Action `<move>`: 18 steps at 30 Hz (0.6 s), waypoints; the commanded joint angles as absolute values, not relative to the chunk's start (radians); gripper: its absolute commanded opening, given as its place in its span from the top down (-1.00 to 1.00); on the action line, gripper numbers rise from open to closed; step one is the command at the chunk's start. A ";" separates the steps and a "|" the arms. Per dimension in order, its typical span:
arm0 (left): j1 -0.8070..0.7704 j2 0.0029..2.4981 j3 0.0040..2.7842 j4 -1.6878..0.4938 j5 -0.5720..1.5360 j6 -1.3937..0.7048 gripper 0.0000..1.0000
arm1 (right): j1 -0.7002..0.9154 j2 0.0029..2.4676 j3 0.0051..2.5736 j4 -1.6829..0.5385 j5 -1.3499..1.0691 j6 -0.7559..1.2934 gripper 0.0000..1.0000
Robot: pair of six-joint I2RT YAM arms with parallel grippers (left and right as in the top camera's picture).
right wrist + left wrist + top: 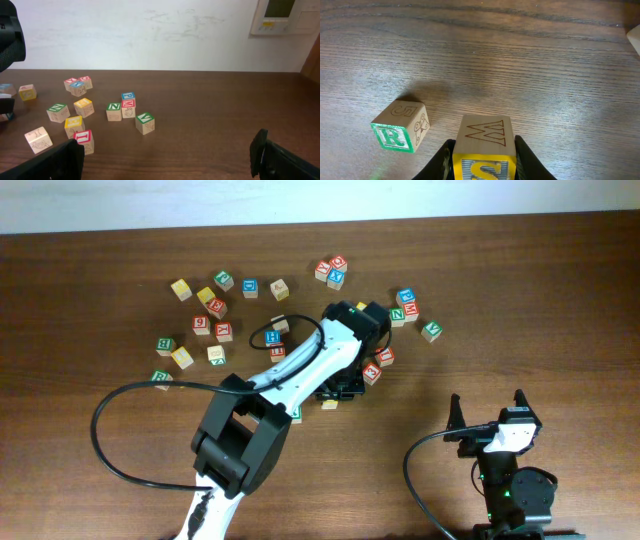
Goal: Spell out RSS
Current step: 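Carry the S block back and lower it beside the R block, then place the S block right of the R block and open the gripper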
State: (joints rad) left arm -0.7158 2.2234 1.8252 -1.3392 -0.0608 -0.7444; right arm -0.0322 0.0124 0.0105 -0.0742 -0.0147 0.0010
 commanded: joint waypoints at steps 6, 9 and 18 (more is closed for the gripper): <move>-0.692 2.195 1.735 -1.285 -0.031 -0.661 0.50 | -0.040 0.004 0.006 -0.080 -0.006 0.004 -0.97; -0.690 2.195 1.691 -1.235 -0.004 -0.646 0.52 | -0.040 0.004 0.006 -0.080 -0.006 0.004 -0.97; -0.662 2.195 1.670 -1.251 -0.002 -0.646 0.51 | -0.040 0.004 0.006 -0.080 -0.006 0.004 -0.97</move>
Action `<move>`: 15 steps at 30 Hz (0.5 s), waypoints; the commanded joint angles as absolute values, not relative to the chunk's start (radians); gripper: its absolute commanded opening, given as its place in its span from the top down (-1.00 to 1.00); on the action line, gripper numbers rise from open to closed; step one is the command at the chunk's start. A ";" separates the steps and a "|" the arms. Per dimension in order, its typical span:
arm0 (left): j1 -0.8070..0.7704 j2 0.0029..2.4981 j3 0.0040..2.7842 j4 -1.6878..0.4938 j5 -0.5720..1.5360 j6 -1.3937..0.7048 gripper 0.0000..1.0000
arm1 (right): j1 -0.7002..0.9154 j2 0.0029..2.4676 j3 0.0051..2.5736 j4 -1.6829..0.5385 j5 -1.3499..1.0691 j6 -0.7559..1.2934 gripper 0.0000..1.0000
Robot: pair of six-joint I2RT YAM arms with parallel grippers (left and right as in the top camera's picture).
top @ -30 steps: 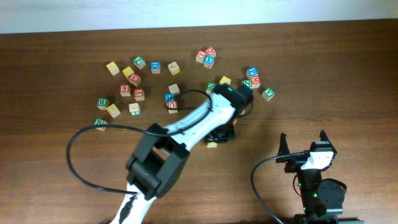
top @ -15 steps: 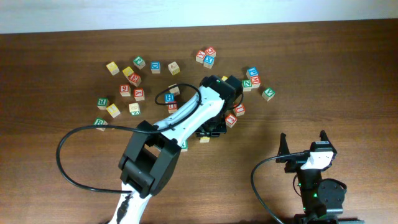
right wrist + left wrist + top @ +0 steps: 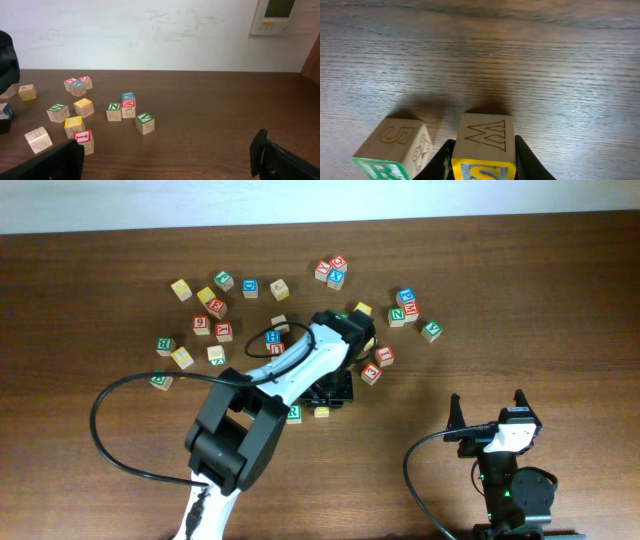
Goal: Spell out RSS
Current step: 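Place the S block right of the R block and open the gripper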
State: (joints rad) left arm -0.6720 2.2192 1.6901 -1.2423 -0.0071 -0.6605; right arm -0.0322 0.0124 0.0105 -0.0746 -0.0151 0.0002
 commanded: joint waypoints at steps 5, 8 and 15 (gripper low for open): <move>-0.663 2.195 1.670 -1.266 0.015 -0.646 0.50 | -0.040 0.004 0.006 -0.080 -0.006 0.004 -0.97; -0.663 2.195 1.670 -1.269 0.020 -0.646 0.51 | -0.040 0.004 0.006 -0.080 -0.006 0.004 -0.97; -0.663 2.195 1.670 -1.287 0.039 -0.646 0.50 | -0.040 0.004 0.006 -0.080 -0.006 0.004 -0.97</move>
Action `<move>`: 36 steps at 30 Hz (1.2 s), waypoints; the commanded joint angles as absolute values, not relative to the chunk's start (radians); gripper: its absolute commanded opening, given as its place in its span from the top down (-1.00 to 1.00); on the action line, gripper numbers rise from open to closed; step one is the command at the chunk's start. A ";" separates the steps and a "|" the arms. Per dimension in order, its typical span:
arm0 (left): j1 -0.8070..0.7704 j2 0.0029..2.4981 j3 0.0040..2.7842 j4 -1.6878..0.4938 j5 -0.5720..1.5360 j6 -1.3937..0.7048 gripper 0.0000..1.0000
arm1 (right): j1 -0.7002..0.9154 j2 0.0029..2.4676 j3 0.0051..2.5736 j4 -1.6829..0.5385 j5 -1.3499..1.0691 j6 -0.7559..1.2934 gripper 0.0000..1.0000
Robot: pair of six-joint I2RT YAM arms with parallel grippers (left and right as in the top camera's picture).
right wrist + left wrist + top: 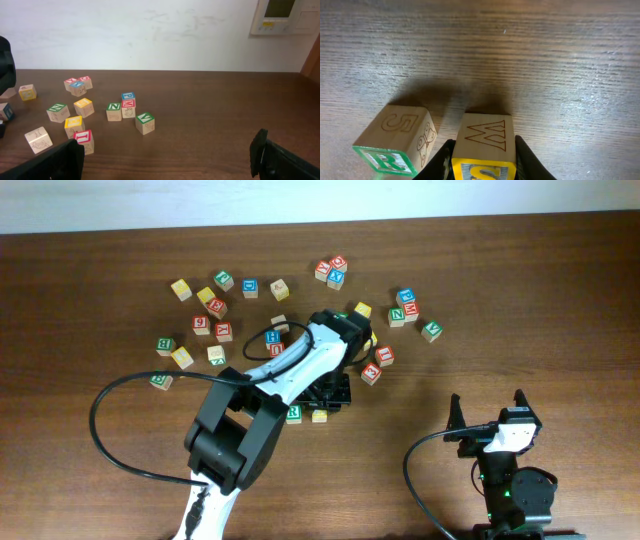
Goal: Spell out RSS
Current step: 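Place the S block right of the R block and open the gripper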
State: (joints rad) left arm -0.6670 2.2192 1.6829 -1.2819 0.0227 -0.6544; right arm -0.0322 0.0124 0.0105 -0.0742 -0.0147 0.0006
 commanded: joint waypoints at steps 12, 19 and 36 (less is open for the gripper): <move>-0.663 2.195 1.670 -1.247 0.038 -0.646 0.48 | -0.040 0.004 0.006 -0.080 -0.006 0.004 -0.97; -0.662 2.195 1.670 -1.238 0.030 -0.646 0.47 | -0.040 0.004 0.006 -0.080 -0.006 0.004 -0.97; -0.662 2.195 1.670 -1.238 0.027 -0.646 0.44 | -0.040 0.004 0.006 -0.080 -0.006 0.004 -0.97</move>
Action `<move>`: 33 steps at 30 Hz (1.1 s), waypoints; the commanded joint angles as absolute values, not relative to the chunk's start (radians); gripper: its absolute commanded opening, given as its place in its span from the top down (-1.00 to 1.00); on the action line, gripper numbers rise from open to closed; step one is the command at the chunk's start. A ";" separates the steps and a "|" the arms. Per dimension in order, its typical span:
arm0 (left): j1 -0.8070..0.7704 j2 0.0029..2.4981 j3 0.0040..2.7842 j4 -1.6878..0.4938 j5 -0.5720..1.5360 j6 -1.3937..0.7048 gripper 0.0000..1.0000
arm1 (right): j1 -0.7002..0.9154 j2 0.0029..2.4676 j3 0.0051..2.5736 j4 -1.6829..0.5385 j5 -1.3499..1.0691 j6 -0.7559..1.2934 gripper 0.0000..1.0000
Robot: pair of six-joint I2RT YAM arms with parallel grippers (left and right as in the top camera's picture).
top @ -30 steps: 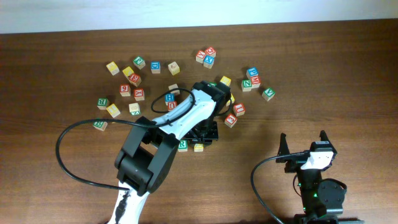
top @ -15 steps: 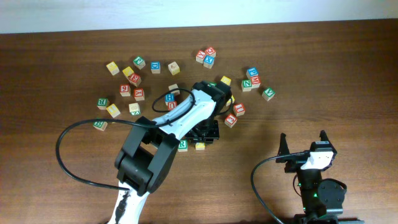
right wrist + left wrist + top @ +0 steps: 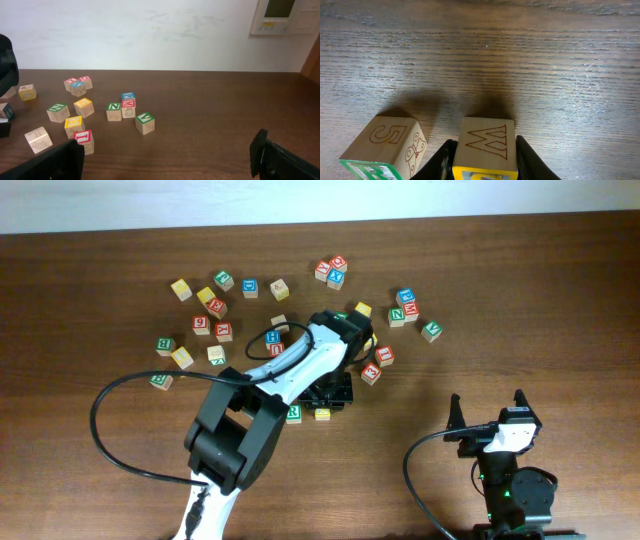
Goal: Spell out RSS
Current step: 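Place the S block right of the R block and open the gripper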
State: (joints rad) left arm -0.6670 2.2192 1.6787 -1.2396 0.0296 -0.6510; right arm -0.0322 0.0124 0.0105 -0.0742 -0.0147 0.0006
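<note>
My left gripper [image 3: 484, 167] is shut on a wooden block [image 3: 485, 145] with a yellow S face and a W on top. The block sits low on the table, its shadow meeting it. Just to its left stands the green R block [image 3: 382, 147], with a 5 on top, a small gap between them. From overhead the R block [image 3: 293, 413] and the S block [image 3: 322, 414] lie side by side under the left arm's tip. My right gripper [image 3: 165, 160] is open and holds nothing, parked at the near right [image 3: 490, 415].
Loose letter blocks are scattered at the back left [image 3: 210, 310], the back middle [image 3: 330, 270] and the right [image 3: 405, 310], with two red ones [image 3: 378, 363] close to the left arm. The left arm's black cable [image 3: 110, 430] loops over the near left table.
The left gripper, still shut on the S block, sits a little lower, and the block's shadow now meets it. The R block shows lower in the wrist view. The right arm has not moved.
The left gripper held the S block above the table, well right of the R block. Then it was closer to the R block, then right beside it. Now the S block is down at the table next to the R block. The right gripper stayed open throughout.
</note>
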 commanded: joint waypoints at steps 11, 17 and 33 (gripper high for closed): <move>-0.662 2.195 1.670 -1.242 0.019 -0.670 0.46 | -0.040 0.004 0.006 -0.080 -0.006 0.004 -0.97; -0.662 2.195 1.670 -1.242 0.018 -0.680 0.45 | -0.040 0.004 0.006 -0.080 -0.006 0.004 -0.97; -0.656 2.195 1.670 -1.260 0.022 -0.692 0.44 | -0.040 0.004 0.006 -0.080 -0.006 0.004 -0.97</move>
